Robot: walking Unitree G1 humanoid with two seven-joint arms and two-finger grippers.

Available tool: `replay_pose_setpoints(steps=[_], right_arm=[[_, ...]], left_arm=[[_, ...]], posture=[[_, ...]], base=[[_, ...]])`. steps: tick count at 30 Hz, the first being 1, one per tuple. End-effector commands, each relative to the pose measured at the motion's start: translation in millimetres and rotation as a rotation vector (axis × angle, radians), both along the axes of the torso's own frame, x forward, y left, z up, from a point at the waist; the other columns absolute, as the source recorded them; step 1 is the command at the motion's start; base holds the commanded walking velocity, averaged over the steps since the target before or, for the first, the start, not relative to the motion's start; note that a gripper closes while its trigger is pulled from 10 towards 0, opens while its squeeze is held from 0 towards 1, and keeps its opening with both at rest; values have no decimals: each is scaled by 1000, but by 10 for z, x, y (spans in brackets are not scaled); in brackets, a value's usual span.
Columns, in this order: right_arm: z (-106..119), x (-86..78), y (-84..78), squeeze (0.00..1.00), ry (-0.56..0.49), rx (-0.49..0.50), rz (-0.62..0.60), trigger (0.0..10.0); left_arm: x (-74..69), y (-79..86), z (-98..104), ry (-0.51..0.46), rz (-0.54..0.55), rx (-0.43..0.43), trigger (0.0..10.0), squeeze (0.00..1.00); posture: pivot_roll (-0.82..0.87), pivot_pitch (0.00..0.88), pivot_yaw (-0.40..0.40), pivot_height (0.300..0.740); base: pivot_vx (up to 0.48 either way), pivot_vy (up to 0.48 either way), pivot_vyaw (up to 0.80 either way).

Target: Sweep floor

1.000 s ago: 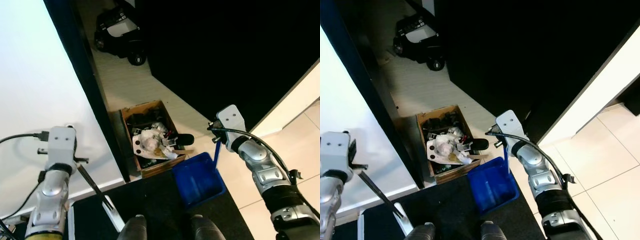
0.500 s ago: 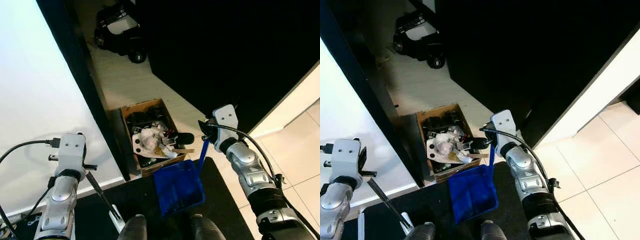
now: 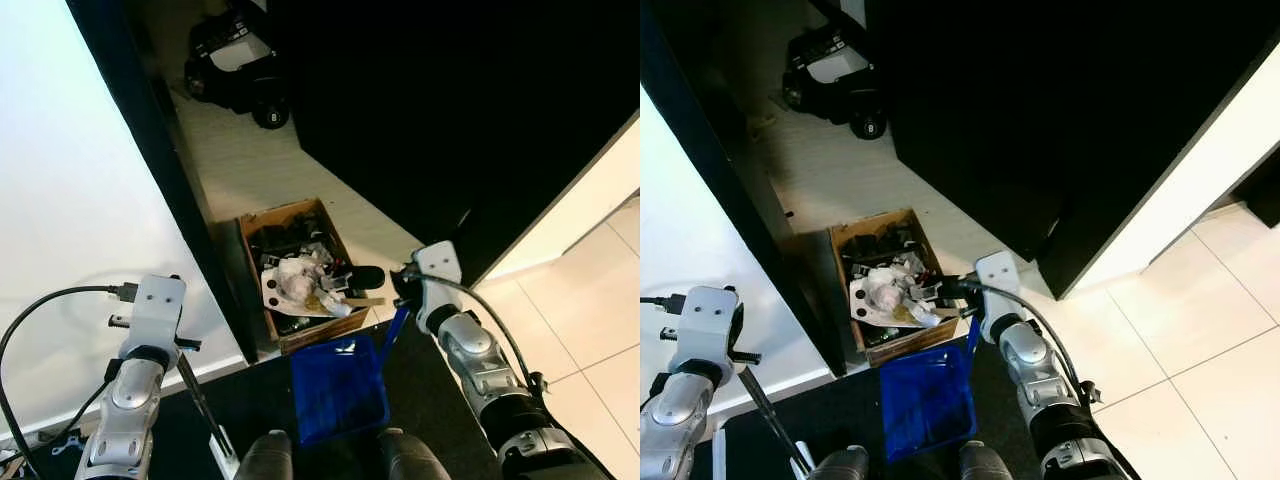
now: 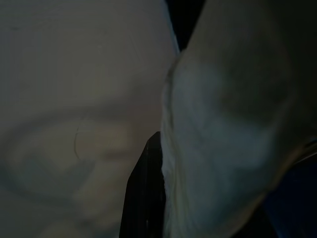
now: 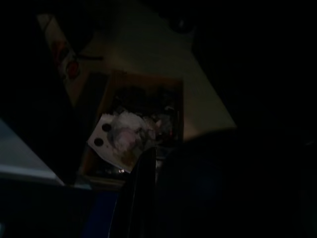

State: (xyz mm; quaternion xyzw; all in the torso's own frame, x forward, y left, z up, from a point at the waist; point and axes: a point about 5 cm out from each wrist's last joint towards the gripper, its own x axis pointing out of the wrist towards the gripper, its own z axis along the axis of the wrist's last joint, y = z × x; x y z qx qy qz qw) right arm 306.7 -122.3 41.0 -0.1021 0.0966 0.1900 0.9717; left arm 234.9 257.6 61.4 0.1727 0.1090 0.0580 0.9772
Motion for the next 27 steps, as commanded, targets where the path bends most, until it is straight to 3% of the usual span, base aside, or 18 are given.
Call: replay_pose_setpoints(steps=[1,6,13,20,25,27], right_arm=[[-64,-26,-37,0,6,-84,22,10000],[-94,-19,-25,0,-6,-182,58,10000],[-211,-14,-74,0,89,-213,-86,10000],[-312,-43,-124,0,186,-143,-235,10000],[-303,-5,-200,0,222,-29,-368,10000],[-302,-2,-214,0,225,-21,-383,10000]], left_arm=[[-1,-44,-25,3,-20,-3,10000,0],[7,-110,-50,8,-37,-8,10000,0],[31,-141,-53,-4,-62,-24,10000,0],[188,-206,-19,-43,-136,-48,10000,0],[468,-418,-24,-42,-256,8,10000,0],[492,-437,-23,-40,-266,15,10000,0]], posture=[[158,81,-59,740],[158,78,-58,740],[161,77,-71,740],[154,82,-66,740],[131,93,-54,740],[131,93,-54,740]], base=[[0,0,0],[0,0,0],[0,0,0],[0,0,0],[0,0,0],[0,0,0]])
